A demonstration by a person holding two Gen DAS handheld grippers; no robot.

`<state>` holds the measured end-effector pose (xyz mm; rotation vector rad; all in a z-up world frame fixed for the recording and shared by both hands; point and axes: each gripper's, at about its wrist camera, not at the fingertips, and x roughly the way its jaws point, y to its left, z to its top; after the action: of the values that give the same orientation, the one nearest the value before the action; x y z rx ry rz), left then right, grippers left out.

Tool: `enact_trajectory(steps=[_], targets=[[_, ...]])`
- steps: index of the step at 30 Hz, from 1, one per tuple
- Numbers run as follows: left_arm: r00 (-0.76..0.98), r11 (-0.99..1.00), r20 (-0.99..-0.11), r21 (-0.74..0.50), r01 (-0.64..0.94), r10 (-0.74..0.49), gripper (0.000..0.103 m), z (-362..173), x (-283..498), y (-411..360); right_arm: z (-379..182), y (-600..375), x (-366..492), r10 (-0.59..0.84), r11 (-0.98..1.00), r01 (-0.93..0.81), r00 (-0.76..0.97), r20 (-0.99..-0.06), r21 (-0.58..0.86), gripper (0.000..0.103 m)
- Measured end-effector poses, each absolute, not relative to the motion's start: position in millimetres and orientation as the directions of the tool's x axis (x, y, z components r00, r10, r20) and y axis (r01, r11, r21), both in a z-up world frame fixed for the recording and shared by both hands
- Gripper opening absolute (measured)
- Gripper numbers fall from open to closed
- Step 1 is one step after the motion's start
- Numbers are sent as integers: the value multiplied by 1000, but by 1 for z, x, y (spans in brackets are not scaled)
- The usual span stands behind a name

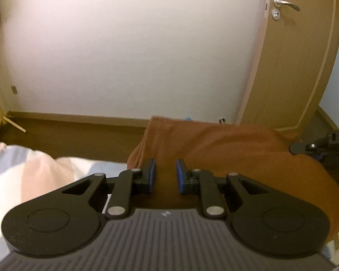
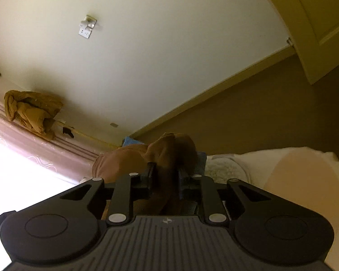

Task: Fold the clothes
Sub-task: 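Lower the shirt onto the blue jeans stack and open both tools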

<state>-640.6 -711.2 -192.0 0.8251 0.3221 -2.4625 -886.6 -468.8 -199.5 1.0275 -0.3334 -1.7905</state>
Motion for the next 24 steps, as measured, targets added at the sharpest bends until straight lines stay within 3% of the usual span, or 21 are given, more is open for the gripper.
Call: enact_trajectory(steps=[4,6,9,13,16,20,24], targets=[[-719,-851,-571,-68,521,-395,18,-168,-653,-710,-172,-464,-868,-846,-502,699,-273,-459,509,35],[-731,-863,-565,-64,501,-383,18,-167,-667,-711,-166,-468,-857,-847,-500,742,-313,-430,446,31],[-712,-868,-607,-73,491,-352,19,-184,-688,-719,-181,-485,-842,-819,-509,772,-298,-490,380,24],[-632,-831,-684,-69,552,-363,20,-227,-688,-736,-219,-499,-842,-794,-513,778,-268,-546,363,20],[-637,-807,-666,-89,583,-387,20,-234,-669,-741,-230,-495,-841,-811,-491,786,-254,-527,376,15],[-632,-779,-648,-95,620,-424,17,-219,-647,-738,-226,-510,-832,-821,-462,805,-229,-522,373,16],[-639,-742,-591,-99,663,-493,16,-188,-606,-714,-189,-502,-819,-858,-448,812,-271,-437,375,21]])
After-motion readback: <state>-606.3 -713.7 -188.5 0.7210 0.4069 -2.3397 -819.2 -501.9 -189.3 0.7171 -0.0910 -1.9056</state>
